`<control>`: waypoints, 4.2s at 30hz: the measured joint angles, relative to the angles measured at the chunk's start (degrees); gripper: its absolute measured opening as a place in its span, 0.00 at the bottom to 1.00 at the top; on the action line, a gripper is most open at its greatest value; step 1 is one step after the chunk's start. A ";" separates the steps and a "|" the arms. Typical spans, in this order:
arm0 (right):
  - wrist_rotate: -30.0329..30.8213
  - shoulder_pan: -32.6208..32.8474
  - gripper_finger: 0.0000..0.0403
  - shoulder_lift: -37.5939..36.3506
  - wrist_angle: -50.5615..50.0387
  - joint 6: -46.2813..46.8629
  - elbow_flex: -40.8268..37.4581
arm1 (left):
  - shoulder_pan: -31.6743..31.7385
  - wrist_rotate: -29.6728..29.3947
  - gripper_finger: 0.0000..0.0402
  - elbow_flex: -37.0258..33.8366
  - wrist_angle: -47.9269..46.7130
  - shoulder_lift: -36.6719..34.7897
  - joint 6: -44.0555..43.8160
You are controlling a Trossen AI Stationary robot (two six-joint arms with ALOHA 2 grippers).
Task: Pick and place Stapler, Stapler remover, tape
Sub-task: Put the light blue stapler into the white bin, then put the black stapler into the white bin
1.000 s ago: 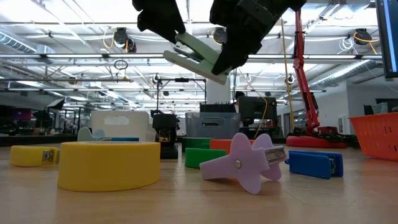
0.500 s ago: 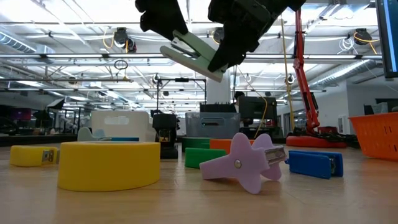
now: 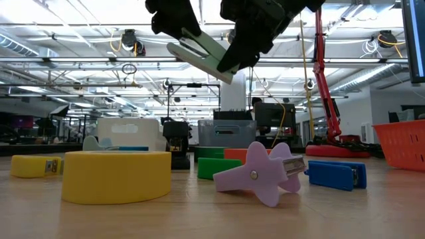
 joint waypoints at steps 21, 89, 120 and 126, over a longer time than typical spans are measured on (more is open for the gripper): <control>-0.24 0.00 0.30 0.00 0.17 -0.28 -0.02 | 2.08 6.29 0.32 0.00 0.34 -0.02 1.04; 3.08 -0.59 0.60 -8.02 -20.31 8.98 -13.25 | 21.54 -30.28 0.32 -30.30 13.03 -1.78 -43.46; 3.02 -0.59 0.60 -7.98 -16.90 10.49 -13.20 | 21.46 -24.22 0.59 -30.22 19.03 3.10 -45.00; 3.02 -0.59 0.60 -7.98 -16.92 10.47 -13.20 | 21.72 -23.57 0.61 -30.23 19.19 0.98 -42.00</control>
